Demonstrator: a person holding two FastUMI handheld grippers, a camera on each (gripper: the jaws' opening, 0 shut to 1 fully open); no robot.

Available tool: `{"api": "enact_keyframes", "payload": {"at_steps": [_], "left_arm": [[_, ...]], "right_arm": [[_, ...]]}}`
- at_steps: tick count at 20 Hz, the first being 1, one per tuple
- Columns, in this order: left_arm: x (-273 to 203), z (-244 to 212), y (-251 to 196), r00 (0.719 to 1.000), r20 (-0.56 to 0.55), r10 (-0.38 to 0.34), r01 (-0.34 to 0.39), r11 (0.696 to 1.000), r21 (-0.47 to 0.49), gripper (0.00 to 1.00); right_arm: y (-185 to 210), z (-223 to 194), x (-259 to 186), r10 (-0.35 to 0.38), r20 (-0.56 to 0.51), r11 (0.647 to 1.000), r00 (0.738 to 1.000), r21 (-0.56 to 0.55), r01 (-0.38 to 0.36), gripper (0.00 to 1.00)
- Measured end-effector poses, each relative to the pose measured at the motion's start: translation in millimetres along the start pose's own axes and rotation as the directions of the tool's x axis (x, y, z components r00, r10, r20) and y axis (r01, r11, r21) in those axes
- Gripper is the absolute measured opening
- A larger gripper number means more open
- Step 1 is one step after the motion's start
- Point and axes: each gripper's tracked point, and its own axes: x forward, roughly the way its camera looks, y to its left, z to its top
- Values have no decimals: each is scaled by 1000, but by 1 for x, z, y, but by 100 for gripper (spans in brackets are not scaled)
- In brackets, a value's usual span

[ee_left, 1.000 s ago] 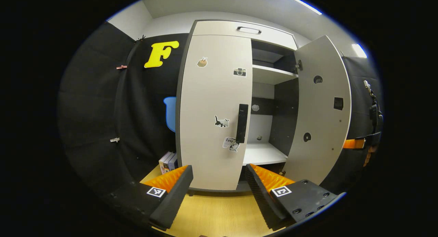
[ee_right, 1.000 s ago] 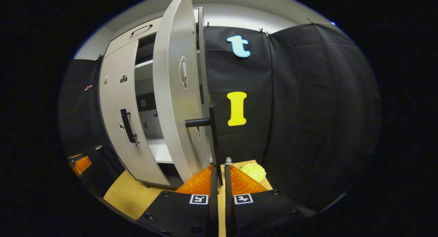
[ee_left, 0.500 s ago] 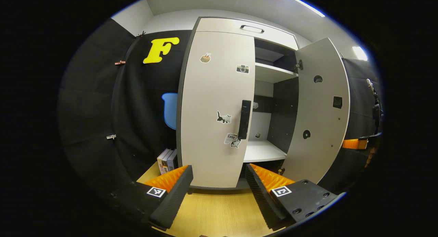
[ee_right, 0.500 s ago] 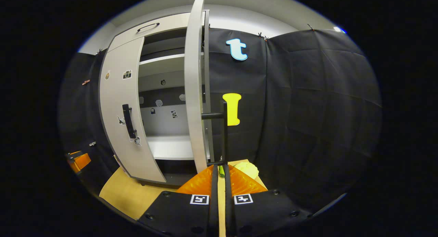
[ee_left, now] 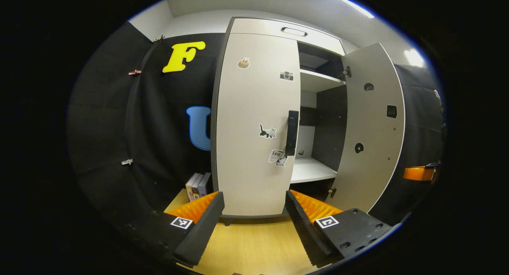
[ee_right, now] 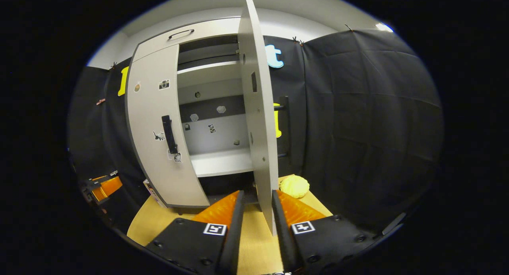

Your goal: Open the right door of the double-door shoe cabinet with the right hand, and open the left door with the left hand.

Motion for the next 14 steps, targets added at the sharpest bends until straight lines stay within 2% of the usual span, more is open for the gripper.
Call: {"api": "enact_keyframes", "payload": {"at_steps": [1,3,4,6,7,11,14], "left_arm": [[4,3,-1,1000,7,-9,8,1000,5,96],[14,12,-7,999,21,-42,41,999,8,96],[19,19,-9,998,33,-45,44,999,11,96],[31,32,-14,998,56,-42,41,999,19,96],[39,37,-19,997,64,-43,41,999,25,96],[77,53,-39,996,72,-44,41,998,42,96],[110,65,-54,996,80,-41,35,996,77,96]], "right_arm": [[5,-5,-4,6,3,1000,1000,-3,-6,58],[15,-12,-8,18,9,1000,1000,7,-18,59],[22,-14,-8,34,11,999,999,18,-35,67],[32,-17,-6,54,21,998,998,12,-54,98],[33,-18,-4,56,30,998,998,-2,-56,96],[41,-21,7,105,42,994,994,-43,-104,98],[34,-14,18,118,80,990,990,-93,-110,98]]}}
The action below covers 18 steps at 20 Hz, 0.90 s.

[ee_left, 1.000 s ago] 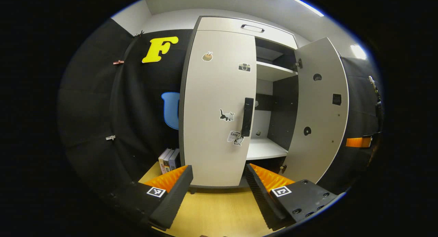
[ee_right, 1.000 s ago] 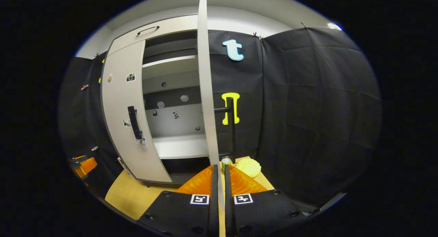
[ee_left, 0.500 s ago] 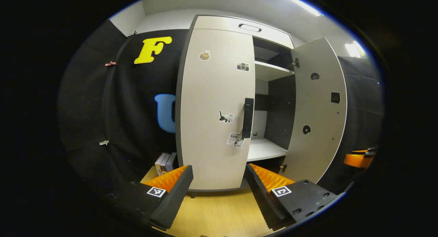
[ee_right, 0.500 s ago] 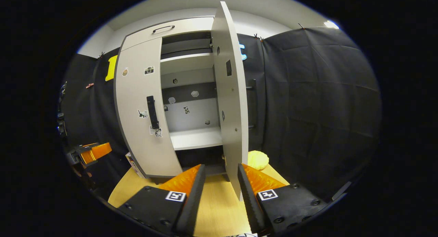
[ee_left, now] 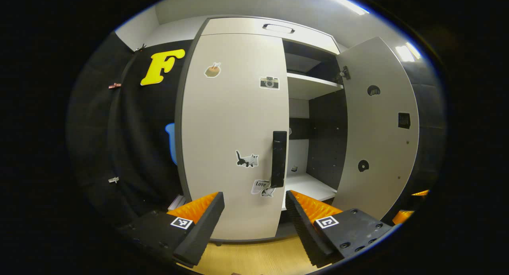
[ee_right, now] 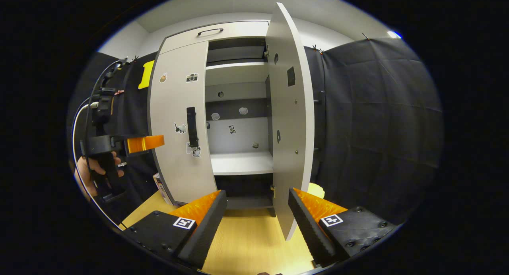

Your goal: Open the right door of the double-door shoe cabinet with the right hand, and open the left door with the left hand.

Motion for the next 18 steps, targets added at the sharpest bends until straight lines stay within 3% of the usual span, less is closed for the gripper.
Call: {"api": "enact_keyframes", "payload": {"at_steps": [7,10,13,15,18], "left_arm": [[79,11,-34,1000,-10,-24,24,999,-23,96],[104,12,-36,1000,-16,2,-1,1000,13,96],[122,12,-27,997,-18,73,-72,996,46,95],[129,12,-32,997,-20,69,-68,997,48,89],[137,10,-32,995,-30,91,-91,996,21,78]], "right_arm": [[3,-8,12,92,-8,996,996,-10,-92,98],[8,-19,15,128,-38,992,991,-4,-128,98],[4,-25,22,127,-52,991,991,-44,-129,98],[2,-28,29,126,-62,988,990,-77,-130,98],[10,-25,34,160,-53,986,986,-31,-161,98]]}}
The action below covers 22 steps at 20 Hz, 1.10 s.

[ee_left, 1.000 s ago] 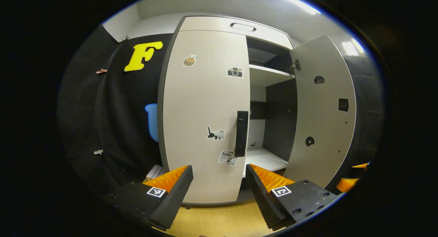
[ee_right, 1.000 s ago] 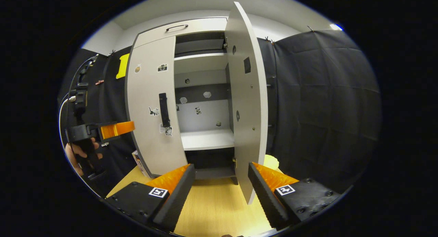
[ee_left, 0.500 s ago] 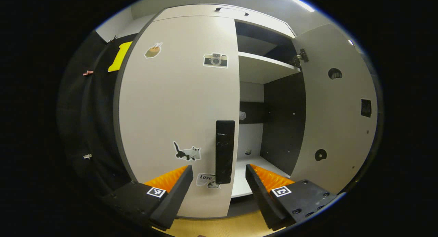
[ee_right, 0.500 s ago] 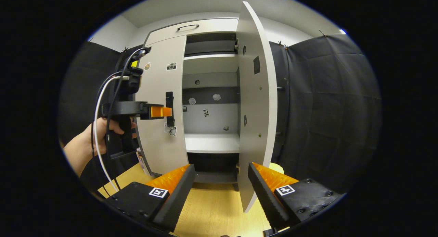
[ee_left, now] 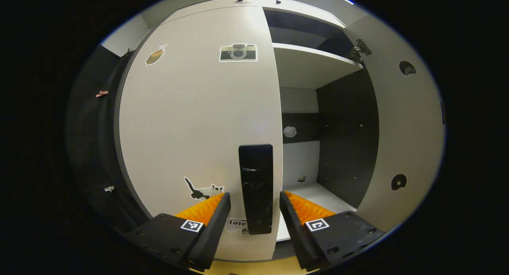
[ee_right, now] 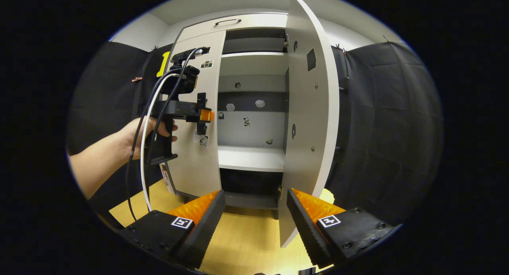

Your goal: Open the right door of the double-door shoe cabinet with the right hand, and open the left door with the left hand.

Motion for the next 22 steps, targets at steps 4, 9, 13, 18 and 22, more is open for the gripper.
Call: {"api": "enact_keyframes", "payload": {"at_steps": [4,9,13,18,22], "left_arm": [[-1,0,-1,1000,-3,8,-8,999,-37,58],[-1,-1,-6,1000,13,-12,12,999,-37,33],[-2,0,-7,998,62,-27,33,994,-102,18],[-5,-1,-6,998,67,-18,25,995,-94,10],[-9,-3,-3,997,58,-50,55,994,-90,11]], "right_arm": [[4,0,6,19,7,1000,1000,2,-19,98],[7,-8,9,43,-11,999,999,26,-43,98],[9,-14,10,52,-32,998,998,31,-51,98],[14,-12,6,54,-28,998,998,18,-53,98],[17,-14,5,50,-38,999,998,25,-49,98]]}}
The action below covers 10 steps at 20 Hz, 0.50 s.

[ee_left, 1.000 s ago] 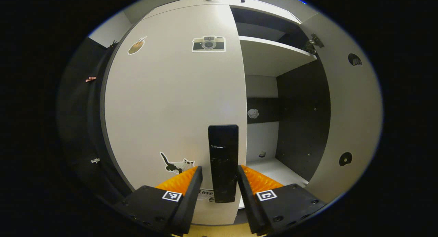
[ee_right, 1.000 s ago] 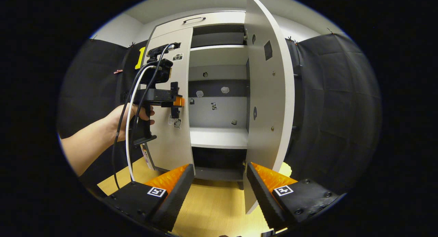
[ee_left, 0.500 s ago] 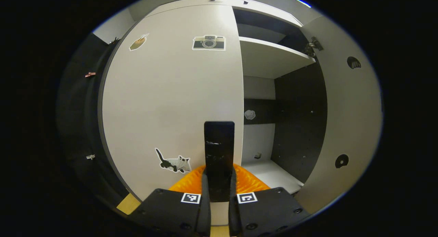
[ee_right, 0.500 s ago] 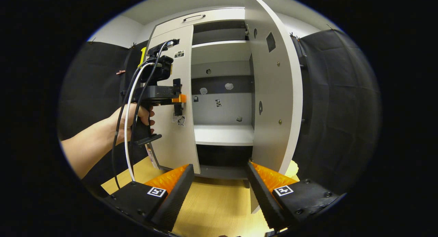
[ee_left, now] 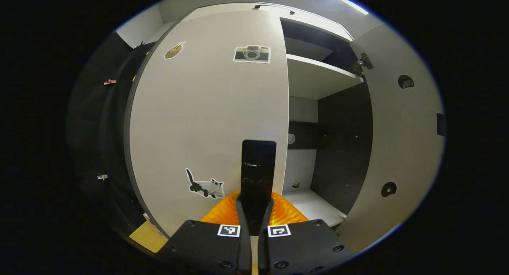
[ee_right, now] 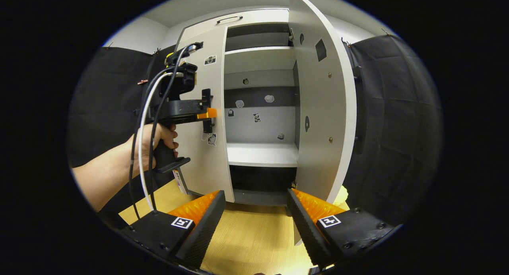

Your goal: Open the right door of the double-door shoe cabinet with the right hand, and open the left door with the left hand.

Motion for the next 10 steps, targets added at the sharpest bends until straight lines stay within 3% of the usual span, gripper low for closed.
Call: {"api": "enact_keyframes", "payload": {"at_steps": [10], "left_arm": [[-19,-1,14,1000,-5,-14,14,1000,0,11]], "right_arm": [[9,13,6,-59,16,998,998,8,59,98]]}}
